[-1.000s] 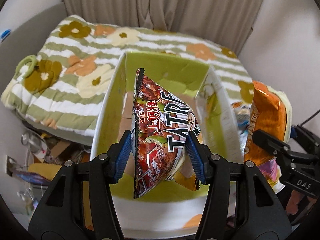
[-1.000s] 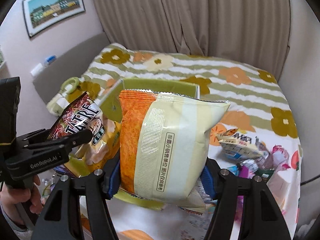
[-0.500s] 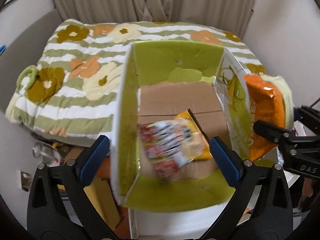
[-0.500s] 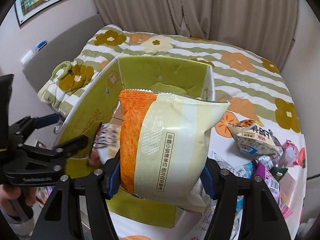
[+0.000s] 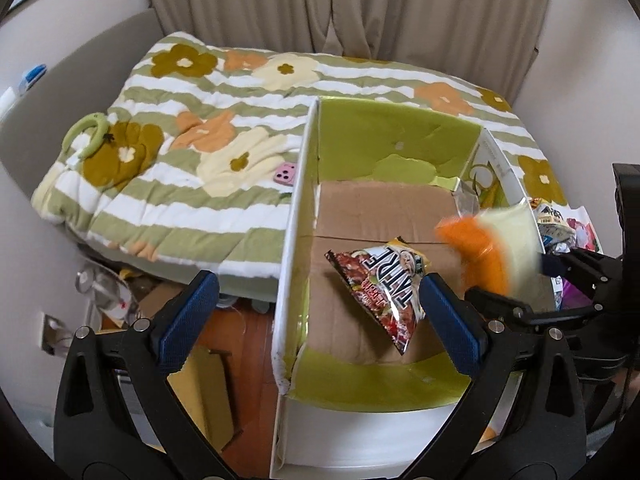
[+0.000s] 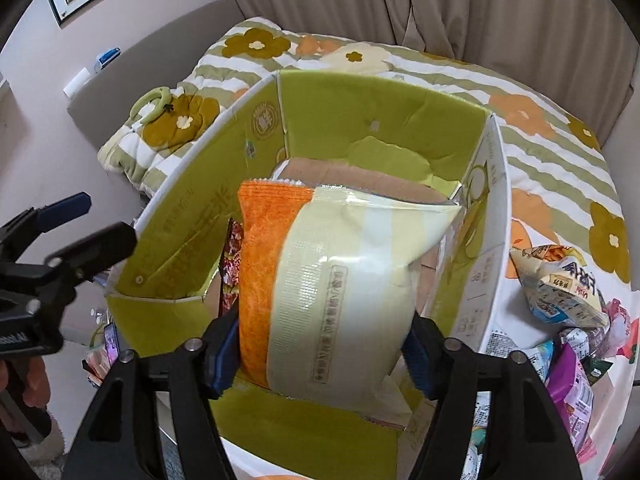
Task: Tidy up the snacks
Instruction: 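Carry both bags over the yellow-green box and open both tools to drop them, then move both tools back toward the snack pile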
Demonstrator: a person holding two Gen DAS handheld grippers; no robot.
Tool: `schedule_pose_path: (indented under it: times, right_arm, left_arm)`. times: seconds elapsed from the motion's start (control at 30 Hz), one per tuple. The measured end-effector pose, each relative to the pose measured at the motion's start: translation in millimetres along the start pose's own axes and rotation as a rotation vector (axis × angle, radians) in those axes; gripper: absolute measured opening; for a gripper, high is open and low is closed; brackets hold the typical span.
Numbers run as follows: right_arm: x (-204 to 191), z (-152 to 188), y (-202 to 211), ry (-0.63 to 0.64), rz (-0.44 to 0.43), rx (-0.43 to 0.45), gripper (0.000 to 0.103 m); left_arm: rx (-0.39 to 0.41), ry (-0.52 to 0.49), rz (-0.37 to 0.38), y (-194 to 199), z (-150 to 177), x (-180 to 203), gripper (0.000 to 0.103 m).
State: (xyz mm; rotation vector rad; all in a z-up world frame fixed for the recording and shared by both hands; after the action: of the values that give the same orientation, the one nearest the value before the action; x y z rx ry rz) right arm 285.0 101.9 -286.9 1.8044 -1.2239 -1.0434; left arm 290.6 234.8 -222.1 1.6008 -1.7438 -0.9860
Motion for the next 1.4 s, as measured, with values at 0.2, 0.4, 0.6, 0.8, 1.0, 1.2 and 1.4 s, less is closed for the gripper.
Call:
schedule_pose_path:
  times: [0.2, 0.4, 0.6, 0.8, 1.0, 1.2, 1.4]
  right_arm:
    - [6.4, 10.9, 2.7, -0.033, -0.006, 0.021, 0.103]
    - [9.4, 15.7, 16.2, -0.056, -0.004, 0.042, 0.103]
    - [0.9, 11.4, 42.3, -0.039, 0.009, 0.119, 0.103]
    - [-8.0, 9.7, 72.8, -0.032, 0.035, 0.192, 0.103]
    - [-9.4, 10.5, 107.9, -0.061, 0.073, 0.276, 0.103]
    - [11.0, 20.0, 149.2, -0.135, 0.109, 0.367, 0.103]
    - [59.7, 43.8, 196.7, -0.192, 0.143, 0.446, 0.103]
  left_arm:
    - [-0.015, 0.000, 0.010, -4.0, 9.7, 1.8, 0.100]
    - [-0.010, 0.005, 0.019, 1.7, 12.8, 4.6, 0.100]
    - [0.032, -0.011, 0.002, 24.9, 12.4, 5.0, 0.100]
    - [0.087, -0.020, -0.001, 55.3, 9.8, 2.0, 0.100]
    - [0.166, -0.041, 0.030, 83.3, 2.7, 8.3, 0.100]
    - [0.199, -0.065, 0.082, 100.9, -1.8, 34.6, 0.100]
    - [0.220, -0.106, 0.108, 116.0, -3.3, 87.2, 0.100]
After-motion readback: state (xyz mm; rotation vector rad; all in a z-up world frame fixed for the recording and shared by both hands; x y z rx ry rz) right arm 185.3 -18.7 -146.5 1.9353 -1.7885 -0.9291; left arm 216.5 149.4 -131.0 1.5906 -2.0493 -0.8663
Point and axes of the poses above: each gripper's, at about its wrist camera, not at the fingertips, and y roughly against the way its jaws point, x to its right, z to its underside, the point moved 9 cm from there along -y, roughly the way its jaws point, and after that the axes turned 12 degrees about -y, right-handed, at the moved point
